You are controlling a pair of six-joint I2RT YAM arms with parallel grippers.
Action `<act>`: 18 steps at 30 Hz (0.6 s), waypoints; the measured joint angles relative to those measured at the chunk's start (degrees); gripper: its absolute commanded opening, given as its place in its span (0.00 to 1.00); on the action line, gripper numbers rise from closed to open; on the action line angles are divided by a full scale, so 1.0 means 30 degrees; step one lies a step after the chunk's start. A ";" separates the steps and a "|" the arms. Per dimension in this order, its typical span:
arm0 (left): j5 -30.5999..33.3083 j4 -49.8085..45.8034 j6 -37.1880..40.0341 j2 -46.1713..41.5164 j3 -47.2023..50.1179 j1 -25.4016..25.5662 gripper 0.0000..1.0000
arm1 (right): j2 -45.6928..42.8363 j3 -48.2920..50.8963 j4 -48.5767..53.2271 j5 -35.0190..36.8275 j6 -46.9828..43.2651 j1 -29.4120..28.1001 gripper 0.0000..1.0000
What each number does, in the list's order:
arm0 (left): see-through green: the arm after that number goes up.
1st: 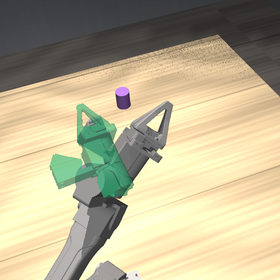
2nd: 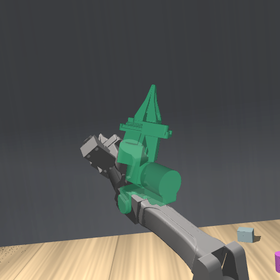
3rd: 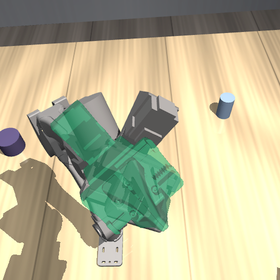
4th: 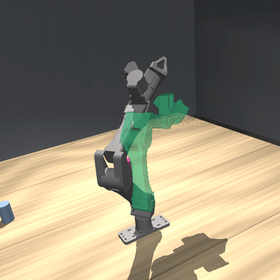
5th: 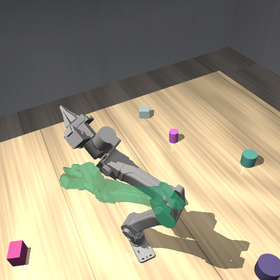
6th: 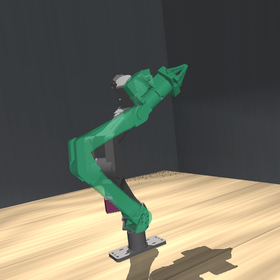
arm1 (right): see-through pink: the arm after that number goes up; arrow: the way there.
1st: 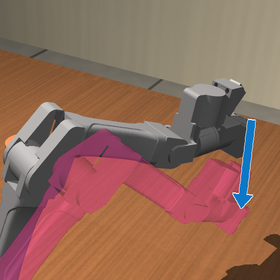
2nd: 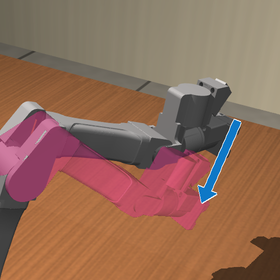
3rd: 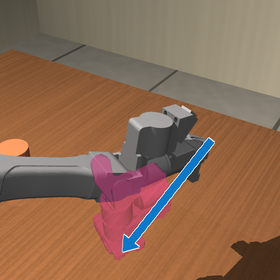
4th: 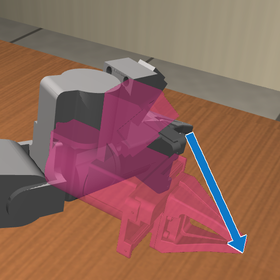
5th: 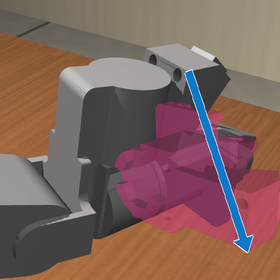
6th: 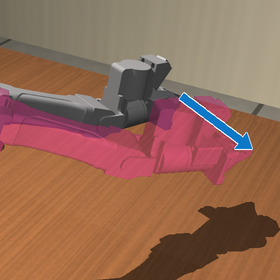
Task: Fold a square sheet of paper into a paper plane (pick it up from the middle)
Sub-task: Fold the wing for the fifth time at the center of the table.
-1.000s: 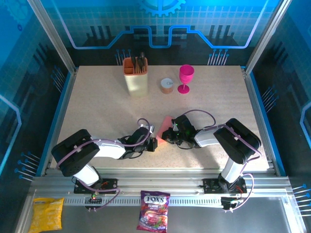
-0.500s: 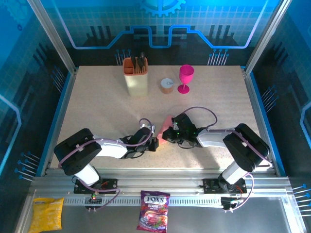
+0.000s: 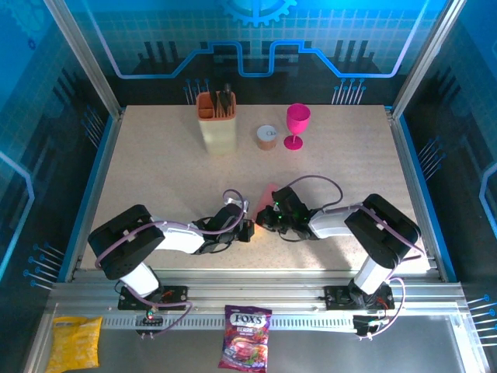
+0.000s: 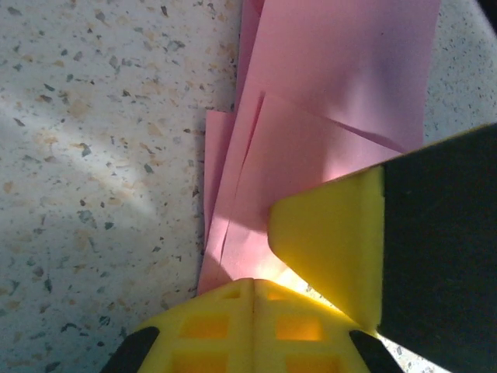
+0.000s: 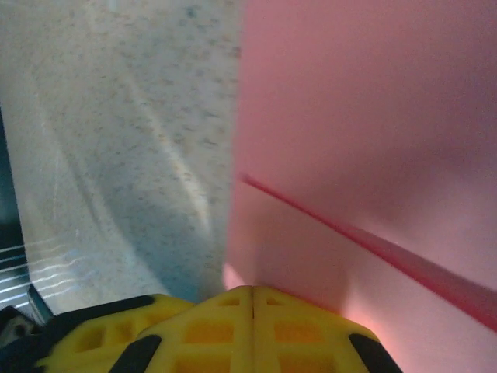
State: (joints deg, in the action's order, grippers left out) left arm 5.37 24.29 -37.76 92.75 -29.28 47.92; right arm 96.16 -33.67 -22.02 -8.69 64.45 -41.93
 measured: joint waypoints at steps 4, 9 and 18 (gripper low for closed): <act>0.0000 0.0000 0.0080 0.0087 -0.0080 0.0000 0.00 | -0.0102 0.0903 -0.1231 0.0189 0.0554 0.0102 0.00; 0.0000 -0.0007 0.0080 0.0138 -0.0109 0.0000 0.00 | -0.1020 0.1508 -0.0525 0.0168 0.0517 0.0743 0.00; -0.0007 0.0000 0.0138 0.0430 -0.0408 0.0000 0.00 | -0.3060 0.1661 0.3461 -0.0175 -0.1464 0.4721 0.00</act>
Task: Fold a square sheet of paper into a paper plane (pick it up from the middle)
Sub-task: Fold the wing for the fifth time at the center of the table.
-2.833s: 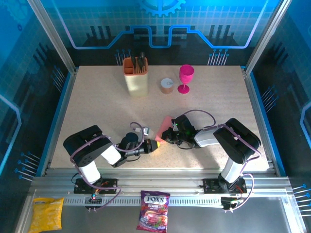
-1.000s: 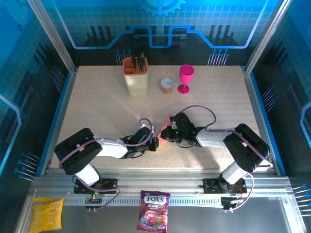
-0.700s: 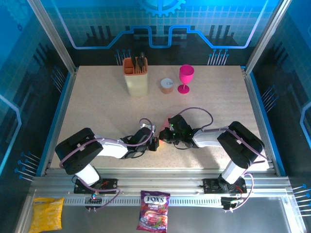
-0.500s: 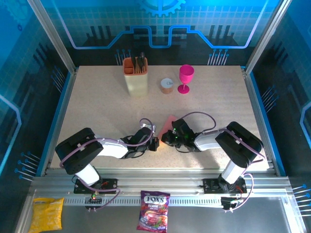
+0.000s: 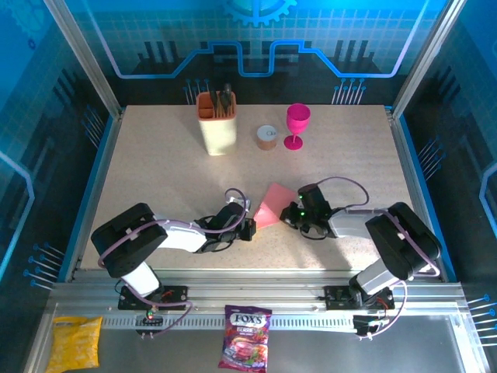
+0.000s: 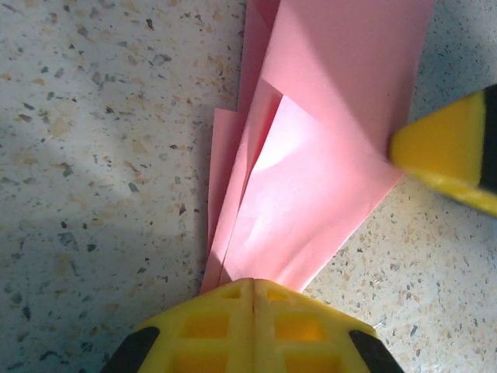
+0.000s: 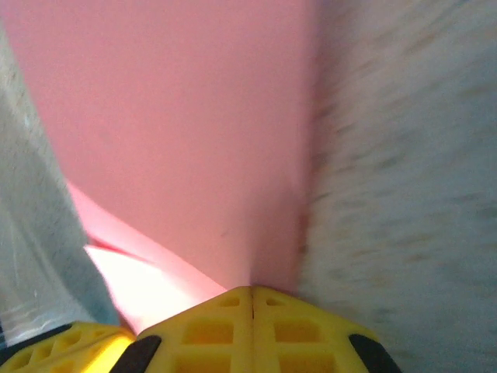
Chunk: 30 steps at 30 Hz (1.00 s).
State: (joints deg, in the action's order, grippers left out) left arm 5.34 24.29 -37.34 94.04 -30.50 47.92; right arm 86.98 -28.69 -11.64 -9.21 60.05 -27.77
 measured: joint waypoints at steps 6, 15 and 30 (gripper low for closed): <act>-0.0007 0.0000 0.0015 0.0000 0.0000 0.0000 0.00 | -0.2419 0.0816 0.2441 0.0423 -0.0947 0.1421 0.07; -0.0051 0.0007 0.0102 0.0000 0.0000 -0.0007 0.00 | -0.3024 0.0772 0.2426 -0.0255 -0.1224 0.0525 0.21; -0.0058 0.0204 0.0095 0.0007 0.0095 -0.0007 0.00 | -0.1107 0.0270 0.1377 -0.0503 -0.0809 -0.0619 0.22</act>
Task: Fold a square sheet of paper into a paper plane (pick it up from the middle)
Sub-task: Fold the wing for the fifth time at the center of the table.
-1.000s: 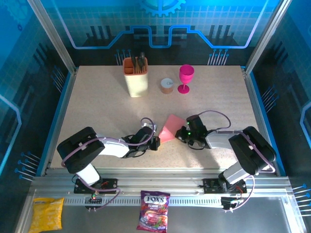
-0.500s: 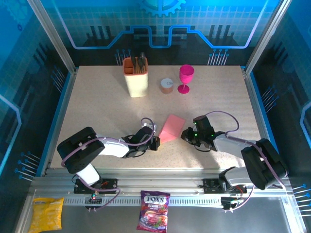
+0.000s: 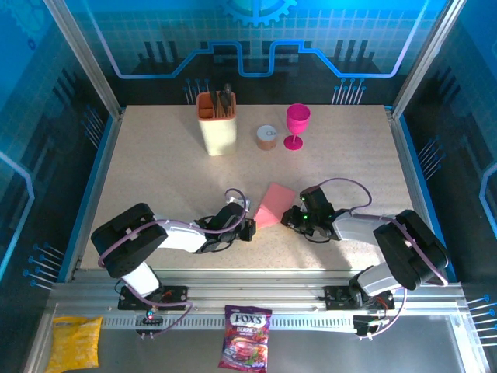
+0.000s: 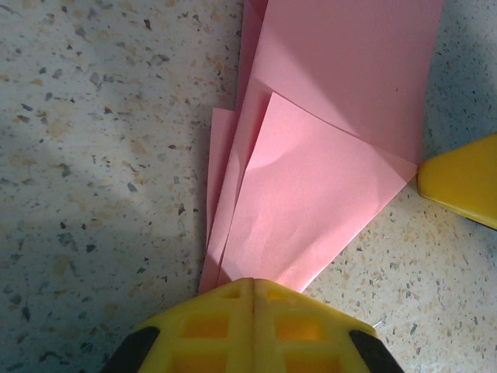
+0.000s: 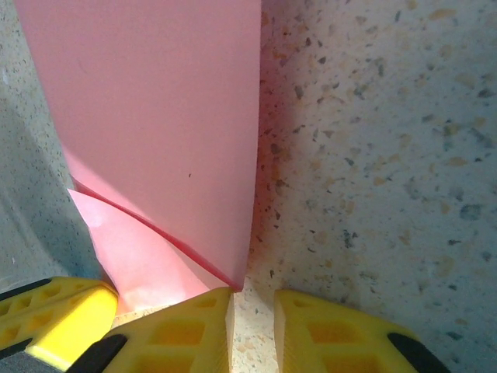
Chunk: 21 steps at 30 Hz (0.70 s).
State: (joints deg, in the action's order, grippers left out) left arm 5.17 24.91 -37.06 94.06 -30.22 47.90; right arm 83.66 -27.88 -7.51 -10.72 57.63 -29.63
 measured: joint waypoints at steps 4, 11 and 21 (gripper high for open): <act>-0.0007 0.0102 0.0000 0.0007 0.0044 0.0000 0.00 | 0.0000 -0.0204 0.0175 -0.0007 -0.0015 -0.0036 0.24; -0.0007 0.0277 0.0007 0.0007 0.0124 0.0000 0.00 | 0.0000 -0.0925 -0.0386 -0.0022 -0.0029 -0.0233 0.25; -0.0015 0.0284 0.0095 -0.0015 0.0138 0.0000 0.00 | 0.0882 -0.1115 -0.0940 -0.0080 0.0080 -0.0233 0.08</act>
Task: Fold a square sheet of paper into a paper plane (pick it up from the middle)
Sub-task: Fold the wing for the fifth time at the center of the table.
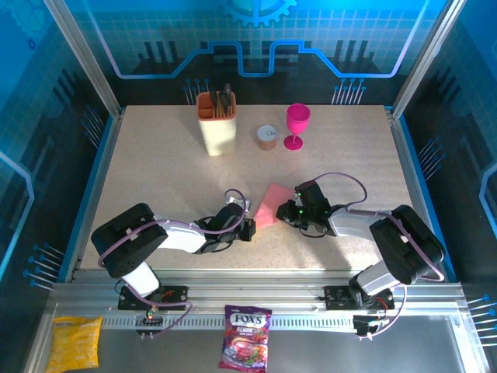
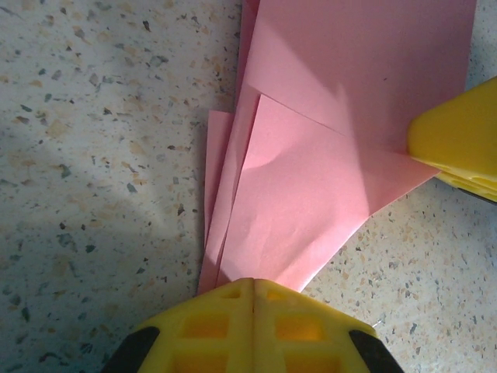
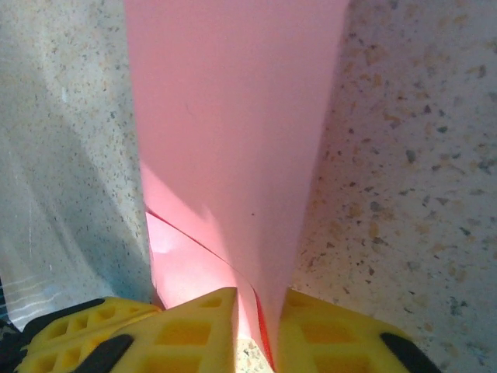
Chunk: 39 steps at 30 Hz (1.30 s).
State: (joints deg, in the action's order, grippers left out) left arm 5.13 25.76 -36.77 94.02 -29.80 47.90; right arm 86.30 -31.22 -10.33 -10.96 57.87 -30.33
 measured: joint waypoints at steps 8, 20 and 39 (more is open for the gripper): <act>0.0117 -0.2127 0.1778 -0.1872 0.0495 0.0080 0.27 | 0.0007 0.0015 0.0153 -0.0117 0.0044 -0.0124 0.00; 0.3147 -0.4007 0.6900 -0.1938 -0.0845 0.3621 0.52 | -0.0525 -0.0138 0.1712 0.0022 0.0051 -0.0211 0.00; 0.7235 -0.3293 1.0302 0.0036 -0.2033 0.5115 0.53 | -0.2637 -0.0532 0.3242 -0.0007 0.0845 -0.0299 0.00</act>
State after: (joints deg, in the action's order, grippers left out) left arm 26.83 15.88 -5.87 94.13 -35.90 63.24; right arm 78.39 -32.82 -0.60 -10.98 60.40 -31.22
